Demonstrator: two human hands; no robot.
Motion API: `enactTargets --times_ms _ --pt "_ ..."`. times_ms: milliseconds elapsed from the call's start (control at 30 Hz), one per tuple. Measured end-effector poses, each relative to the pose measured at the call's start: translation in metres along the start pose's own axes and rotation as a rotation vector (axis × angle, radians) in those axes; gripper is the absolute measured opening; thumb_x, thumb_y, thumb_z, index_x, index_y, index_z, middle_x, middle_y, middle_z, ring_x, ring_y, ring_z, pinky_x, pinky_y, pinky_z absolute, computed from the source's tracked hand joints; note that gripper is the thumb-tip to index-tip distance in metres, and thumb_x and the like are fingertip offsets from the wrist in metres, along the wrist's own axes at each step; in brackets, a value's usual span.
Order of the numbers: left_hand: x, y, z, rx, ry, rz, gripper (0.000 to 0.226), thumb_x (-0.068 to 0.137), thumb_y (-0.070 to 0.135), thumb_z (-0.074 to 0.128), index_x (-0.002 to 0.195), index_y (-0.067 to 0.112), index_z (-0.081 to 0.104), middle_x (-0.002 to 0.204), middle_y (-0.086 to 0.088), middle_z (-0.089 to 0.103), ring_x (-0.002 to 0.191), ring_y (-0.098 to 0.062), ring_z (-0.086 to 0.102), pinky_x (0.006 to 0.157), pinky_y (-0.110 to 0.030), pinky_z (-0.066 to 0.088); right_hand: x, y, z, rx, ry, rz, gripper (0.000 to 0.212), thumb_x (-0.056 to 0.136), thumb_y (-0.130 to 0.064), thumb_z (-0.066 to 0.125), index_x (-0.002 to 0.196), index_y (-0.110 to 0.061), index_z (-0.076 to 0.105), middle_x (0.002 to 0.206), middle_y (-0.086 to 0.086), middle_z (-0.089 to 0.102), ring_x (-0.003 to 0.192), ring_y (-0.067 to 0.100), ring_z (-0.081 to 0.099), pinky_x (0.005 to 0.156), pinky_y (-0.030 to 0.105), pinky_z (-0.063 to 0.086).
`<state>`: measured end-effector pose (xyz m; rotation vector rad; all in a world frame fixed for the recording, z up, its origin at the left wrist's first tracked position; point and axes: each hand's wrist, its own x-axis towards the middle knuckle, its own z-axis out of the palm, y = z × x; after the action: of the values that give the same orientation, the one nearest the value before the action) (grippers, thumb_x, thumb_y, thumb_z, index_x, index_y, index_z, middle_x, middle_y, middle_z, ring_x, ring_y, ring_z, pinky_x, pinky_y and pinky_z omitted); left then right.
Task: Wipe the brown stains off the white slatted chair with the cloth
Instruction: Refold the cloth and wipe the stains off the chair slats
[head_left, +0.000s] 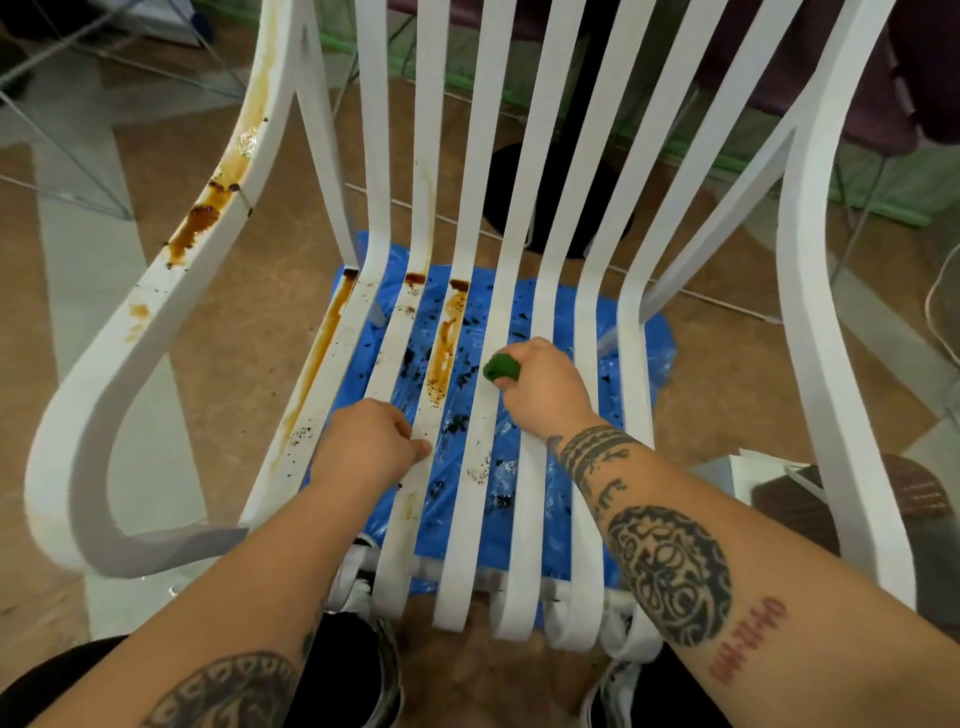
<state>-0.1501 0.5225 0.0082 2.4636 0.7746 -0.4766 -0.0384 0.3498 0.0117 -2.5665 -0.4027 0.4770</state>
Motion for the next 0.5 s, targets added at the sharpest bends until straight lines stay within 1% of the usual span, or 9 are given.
enactTargets --times_ms 33,100,167,233,300,367,400,433,500 --pt "0.000 0.000 0.000 0.004 -0.004 -0.004 0.024 0.084 0.046 0.078 0.088 0.023 0.071 0.069 0.008 0.060 0.060 -0.005 0.052 0.054 -0.022 0.039 -0.003 0.000 0.006 -0.067 -0.012 -0.055 0.027 0.094 -0.013 0.065 0.121 -0.015 0.069 0.119 0.008 0.058 0.108 0.030 0.058 0.096 0.038 0.049" --pt "0.001 0.000 0.000 0.010 -0.005 -0.006 0.025 0.083 0.046 0.078 0.085 0.023 0.071 0.071 0.006 0.063 0.062 -0.007 0.055 0.056 -0.022 0.041 -0.012 -0.001 0.008 -0.153 -0.039 -0.133 0.030 0.090 -0.007 0.066 0.118 -0.017 0.071 0.115 0.007 0.058 0.105 0.031 0.058 0.092 0.044 0.052" --pt "0.001 0.001 -0.001 0.010 -0.018 -0.010 0.025 0.082 0.046 0.079 0.081 0.022 0.071 0.070 0.004 0.066 0.064 -0.010 0.059 0.055 -0.022 0.040 -0.022 -0.005 0.007 -0.181 -0.109 -0.170 0.033 0.088 -0.005 0.068 0.118 -0.019 0.072 0.116 0.005 0.060 0.106 0.030 0.058 0.092 0.045 0.052" --pt "-0.001 0.002 -0.002 0.010 -0.020 -0.018 0.024 0.082 0.044 0.079 0.077 0.023 0.069 0.069 0.003 0.065 0.063 -0.009 0.059 0.048 -0.021 0.036 -0.033 -0.014 0.002 -0.188 -0.188 -0.182 0.030 0.089 -0.011 0.069 0.117 -0.020 0.072 0.117 0.003 0.061 0.108 0.028 0.059 0.095 0.044 0.051" --pt "-0.002 0.004 -0.003 0.015 -0.011 -0.021 0.024 0.083 0.042 0.079 0.074 0.023 0.068 0.068 0.003 0.064 0.062 -0.008 0.057 0.046 -0.021 0.034 -0.045 -0.022 -0.002 -0.105 -0.284 -0.124 0.027 0.091 -0.016 0.068 0.117 -0.020 0.072 0.117 0.004 0.064 0.107 0.026 0.061 0.095 0.041 0.053" --pt "-0.004 0.005 -0.003 0.003 -0.005 -0.024 0.026 0.084 0.041 0.078 0.073 0.022 0.065 0.068 0.002 0.064 0.061 -0.009 0.056 0.046 -0.022 0.035 -0.054 -0.022 -0.006 0.078 -0.393 0.000 0.023 0.093 -0.021 0.068 0.116 -0.019 0.071 0.112 0.005 0.069 0.101 0.023 0.064 0.092 0.039 0.056" --pt "-0.005 0.006 -0.004 0.000 -0.002 -0.020 0.026 0.084 0.041 0.078 0.072 0.023 0.064 0.068 0.002 0.063 0.061 -0.009 0.056 0.046 -0.022 0.035 -0.055 -0.022 -0.007 0.153 -0.391 0.041 0.021 0.093 -0.023 0.069 0.113 -0.018 0.071 0.108 0.006 0.070 0.099 0.023 0.066 0.091 0.040 0.057" --pt "-0.005 0.007 -0.004 -0.001 -0.002 -0.014 0.026 0.085 0.040 0.078 0.072 0.023 0.063 0.068 0.002 0.063 0.061 -0.009 0.056 0.046 -0.022 0.035 -0.055 -0.020 -0.008 0.227 -0.329 0.075 0.018 0.093 -0.024 0.069 0.110 -0.018 0.071 0.105 0.005 0.071 0.097 0.022 0.066 0.091 0.042 0.057" --pt "-0.005 0.006 -0.003 -0.014 0.006 -0.005 0.025 0.085 0.040 0.077 0.074 0.023 0.064 0.068 0.002 0.063 0.060 -0.009 0.056 0.046 -0.022 0.035 -0.052 -0.017 -0.005 0.381 -0.096 0.143 0.017 0.093 -0.023 0.069 0.109 -0.021 0.071 0.103 0.002 0.071 0.097 0.022 0.067 0.091 0.040 0.057"
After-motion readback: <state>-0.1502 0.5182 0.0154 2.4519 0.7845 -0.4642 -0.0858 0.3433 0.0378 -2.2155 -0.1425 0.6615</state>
